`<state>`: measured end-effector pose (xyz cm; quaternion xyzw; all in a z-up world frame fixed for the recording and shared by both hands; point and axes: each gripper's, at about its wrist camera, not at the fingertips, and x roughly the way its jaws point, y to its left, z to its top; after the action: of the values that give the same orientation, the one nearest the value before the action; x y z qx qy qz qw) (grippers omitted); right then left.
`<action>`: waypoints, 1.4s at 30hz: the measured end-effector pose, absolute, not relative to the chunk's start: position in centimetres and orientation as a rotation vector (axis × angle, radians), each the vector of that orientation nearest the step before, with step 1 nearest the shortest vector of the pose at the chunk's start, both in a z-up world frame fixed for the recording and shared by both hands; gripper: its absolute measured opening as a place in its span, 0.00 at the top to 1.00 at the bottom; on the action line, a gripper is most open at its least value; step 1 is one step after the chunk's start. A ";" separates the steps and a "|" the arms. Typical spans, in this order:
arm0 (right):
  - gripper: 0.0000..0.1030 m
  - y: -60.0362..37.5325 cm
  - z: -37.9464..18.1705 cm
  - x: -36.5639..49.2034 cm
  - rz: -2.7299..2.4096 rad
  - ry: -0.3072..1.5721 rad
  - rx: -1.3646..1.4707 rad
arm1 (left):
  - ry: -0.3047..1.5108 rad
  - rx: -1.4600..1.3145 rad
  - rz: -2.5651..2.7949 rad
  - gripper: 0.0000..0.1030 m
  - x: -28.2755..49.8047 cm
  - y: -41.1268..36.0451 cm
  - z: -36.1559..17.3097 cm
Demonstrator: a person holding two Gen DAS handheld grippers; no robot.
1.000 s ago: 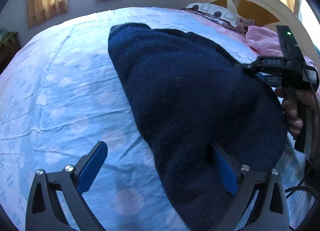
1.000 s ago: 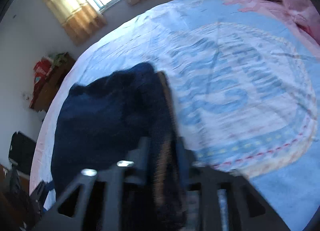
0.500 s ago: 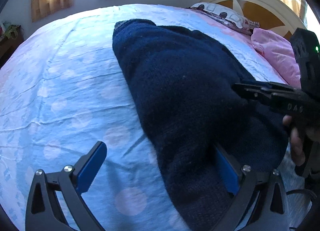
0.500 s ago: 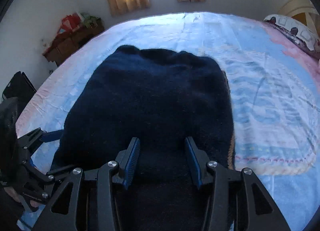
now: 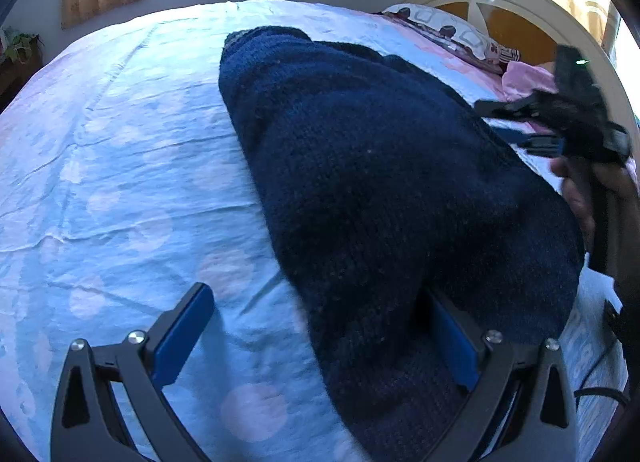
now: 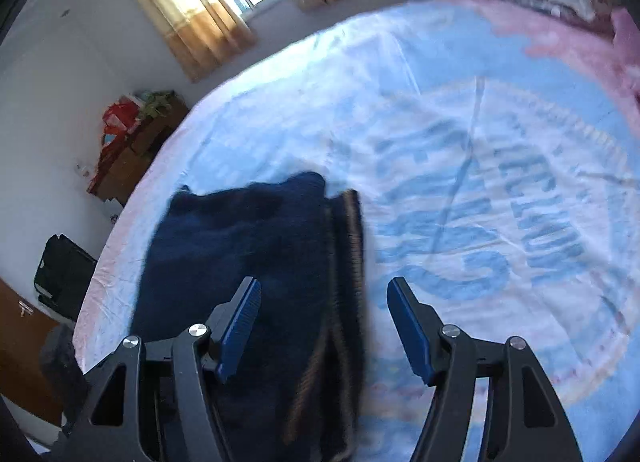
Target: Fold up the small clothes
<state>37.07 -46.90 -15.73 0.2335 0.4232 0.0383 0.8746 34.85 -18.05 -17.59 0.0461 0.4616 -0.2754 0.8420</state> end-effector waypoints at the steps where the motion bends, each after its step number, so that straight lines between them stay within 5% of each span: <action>1: 0.35 -47.2 -16.4 37.7 0.085 0.906 0.502 | 0.976 0.096 -0.584 0.00 34.9 -18.1 -17.6; 19: 0.37 -47.0 -19.9 43.9 0.214 0.918 0.538 | 0.971 0.066 -0.672 0.00 36.0 -19.5 -17.5; 21: 0.48 -46.6 -19.7 44.0 0.215 0.920 0.526 | 0.959 0.065 -0.700 0.17 35.6 -19.4 -17.4; 23: 0.75 -46.1 -19.6 44.0 0.281 0.921 0.580 | 0.949 0.073 -0.718 0.22 35.0 -19.4 -17.1; 30: 0.83 -44.9 -17.8 43.0 0.221 0.886 0.564 | 0.908 0.042 -0.725 0.64 34.6 -17.6 -15.2; 42: 0.84 -40.0 -12.4 40.9 0.315 0.788 0.587 | 0.836 0.047 -0.693 0.67 31.3 -11.2 -10.6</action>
<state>40.86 -40.02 -12.40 0.2808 0.3766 0.1504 0.8699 31.34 -11.16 -10.55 0.0225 0.3975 -0.3298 0.8560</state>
